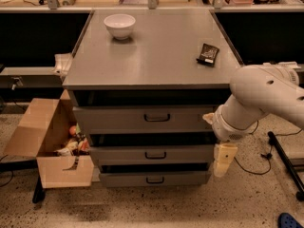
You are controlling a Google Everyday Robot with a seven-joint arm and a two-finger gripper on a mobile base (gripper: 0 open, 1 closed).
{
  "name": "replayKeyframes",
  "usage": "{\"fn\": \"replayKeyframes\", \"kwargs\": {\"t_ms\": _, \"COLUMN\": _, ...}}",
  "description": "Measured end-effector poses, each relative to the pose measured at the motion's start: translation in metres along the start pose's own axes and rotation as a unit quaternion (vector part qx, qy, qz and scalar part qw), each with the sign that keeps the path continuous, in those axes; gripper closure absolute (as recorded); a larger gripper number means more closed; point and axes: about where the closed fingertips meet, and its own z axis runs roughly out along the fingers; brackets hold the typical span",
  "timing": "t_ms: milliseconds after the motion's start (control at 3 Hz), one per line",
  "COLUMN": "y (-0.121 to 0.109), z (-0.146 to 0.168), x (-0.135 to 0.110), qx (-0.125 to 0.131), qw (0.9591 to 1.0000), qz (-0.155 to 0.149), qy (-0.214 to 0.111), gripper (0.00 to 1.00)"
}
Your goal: Open top drawer
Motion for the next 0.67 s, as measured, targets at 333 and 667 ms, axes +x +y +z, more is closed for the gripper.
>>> {"fn": "replayKeyframes", "kwargs": {"t_ms": 333, "y": -0.033, "z": 0.014, "x": 0.004, "qx": 0.015, "qw": 0.9992, "qz": -0.033, "qy": 0.015, "gripper": 0.0}}
{"fn": "replayKeyframes", "kwargs": {"t_ms": 667, "y": -0.072, "z": 0.032, "x": 0.008, "qx": 0.039, "qw": 0.997, "qz": -0.061, "qy": 0.027, "gripper": 0.0}}
